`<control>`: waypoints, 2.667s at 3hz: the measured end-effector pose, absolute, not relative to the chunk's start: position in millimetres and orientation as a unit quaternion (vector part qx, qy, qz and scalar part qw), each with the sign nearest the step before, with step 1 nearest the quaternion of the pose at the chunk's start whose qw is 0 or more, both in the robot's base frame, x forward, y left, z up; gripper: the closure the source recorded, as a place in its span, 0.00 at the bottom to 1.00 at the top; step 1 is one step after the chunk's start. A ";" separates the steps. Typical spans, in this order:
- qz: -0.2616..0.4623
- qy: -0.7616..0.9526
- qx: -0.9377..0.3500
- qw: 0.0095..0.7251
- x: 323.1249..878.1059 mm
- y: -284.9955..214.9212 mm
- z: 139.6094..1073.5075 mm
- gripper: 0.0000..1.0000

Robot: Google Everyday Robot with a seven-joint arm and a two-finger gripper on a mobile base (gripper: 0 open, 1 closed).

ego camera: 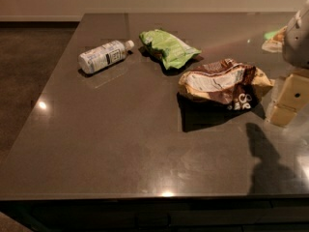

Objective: Pick brown chip bag

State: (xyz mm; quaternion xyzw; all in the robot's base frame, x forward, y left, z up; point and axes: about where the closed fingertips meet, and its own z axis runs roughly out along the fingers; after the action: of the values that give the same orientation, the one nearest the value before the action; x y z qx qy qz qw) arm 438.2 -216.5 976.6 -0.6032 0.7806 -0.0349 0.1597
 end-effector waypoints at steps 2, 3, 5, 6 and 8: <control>-0.038 0.788 -0.593 0.163 452.9 -216.8 973.3 0.00; -0.041 0.803 -0.566 0.183 493.6 -218.8 960.7 0.00; -0.043 0.824 -0.537 0.173 558.8 -234.0 926.5 0.00; -0.044 0.836 -0.527 0.146 574.9 -244.2 903.9 0.00; -0.036 0.845 -0.524 0.094 578.5 -254.4 875.5 0.17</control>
Offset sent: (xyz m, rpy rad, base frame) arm 0.0366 -0.0026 -0.0134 0.0077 0.0016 -0.0634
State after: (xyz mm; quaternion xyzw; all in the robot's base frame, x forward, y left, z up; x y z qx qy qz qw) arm 578.5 -254.4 875.5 -0.5244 0.8454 -0.0365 0.0945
